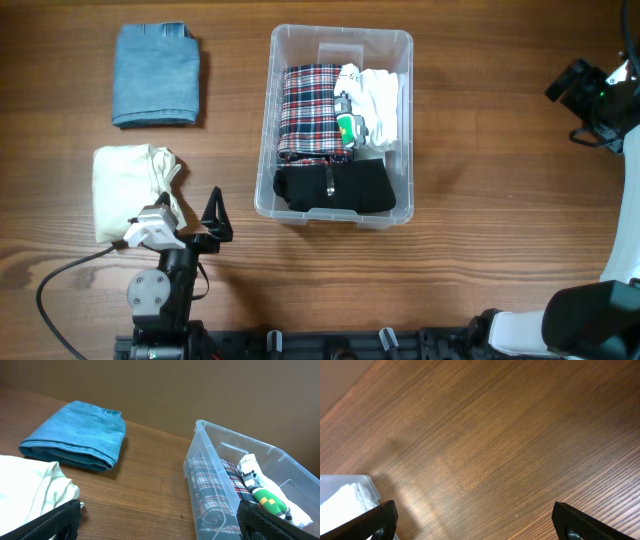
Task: Pack container
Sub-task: 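Release the black garment and withdraw the right gripper to the right, then move the left gripper down toward the cream cloth on the table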
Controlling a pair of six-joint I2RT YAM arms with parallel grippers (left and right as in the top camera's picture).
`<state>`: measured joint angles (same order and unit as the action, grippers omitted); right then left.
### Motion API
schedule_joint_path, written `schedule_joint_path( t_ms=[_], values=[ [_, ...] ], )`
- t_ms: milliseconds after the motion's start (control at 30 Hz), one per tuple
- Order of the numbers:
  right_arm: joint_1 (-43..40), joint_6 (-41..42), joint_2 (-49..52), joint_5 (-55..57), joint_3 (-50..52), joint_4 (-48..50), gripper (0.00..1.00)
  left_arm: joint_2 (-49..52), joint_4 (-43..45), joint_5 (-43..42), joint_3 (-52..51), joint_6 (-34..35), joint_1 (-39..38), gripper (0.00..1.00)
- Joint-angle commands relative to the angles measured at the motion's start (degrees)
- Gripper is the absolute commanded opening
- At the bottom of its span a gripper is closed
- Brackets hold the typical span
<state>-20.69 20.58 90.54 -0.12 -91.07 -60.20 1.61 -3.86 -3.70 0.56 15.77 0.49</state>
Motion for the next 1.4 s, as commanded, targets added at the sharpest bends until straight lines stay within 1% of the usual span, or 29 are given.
schedule_joint_path(
  t_ms=[0,867,933,1000,1067,1167,1200,1233,1300,1367],
  values=[
    [0.04,0.48,0.55,0.15,-0.7,-0.04,1.0,-0.15,-0.31,0.35,-0.24,-0.33,0.42,1.0],
    [0.04,0.48,0.55,0.15,-0.7,-0.04,1.0,-0.09,-0.24,-0.72,-0.24,-0.26,0.37,1.0],
    [0.04,0.48,0.55,0.15,-0.68,-0.04,1.0,-0.09,3.65,-1.27,-0.24,-0.26,0.37,1.0],
    [0.04,0.48,0.55,0.15,-0.7,-0.04,1.0,-0.09,6.82,-3.58,-0.02,-0.22,0.37,1.0],
    [0.04,0.46,0.55,0.15,-0.7,-0.04,1.0,-0.04,7.32,-3.76,1.84,1.64,0.37,1.0],
    [0.04,0.48,0.55,0.15,-0.7,-0.04,1.0,1.11,6.45,-3.72,6.38,0.87,0.44,1.0],
    [0.04,0.48,0.55,0.15,-0.7,-0.04,1.0,2.54,5.35,-3.76,9.07,-0.66,0.55,1.0],
    [0.04,0.48,0.55,0.15,-0.68,-0.04,1.0,5.01,3.39,-3.74,12.59,-3.58,0.55,1.0],
    [0.04,0.48,0.55,0.15,-0.7,-0.04,1.0,10.69,-0.98,-3.65,19.45,-7.13,0.55,1.0],
    [0.04,0.46,0.55,0.15,-0.7,-0.04,1.0,18.43,-6.8,-1.79,27.82,-7.89,0.74,1.0]
  ],
)
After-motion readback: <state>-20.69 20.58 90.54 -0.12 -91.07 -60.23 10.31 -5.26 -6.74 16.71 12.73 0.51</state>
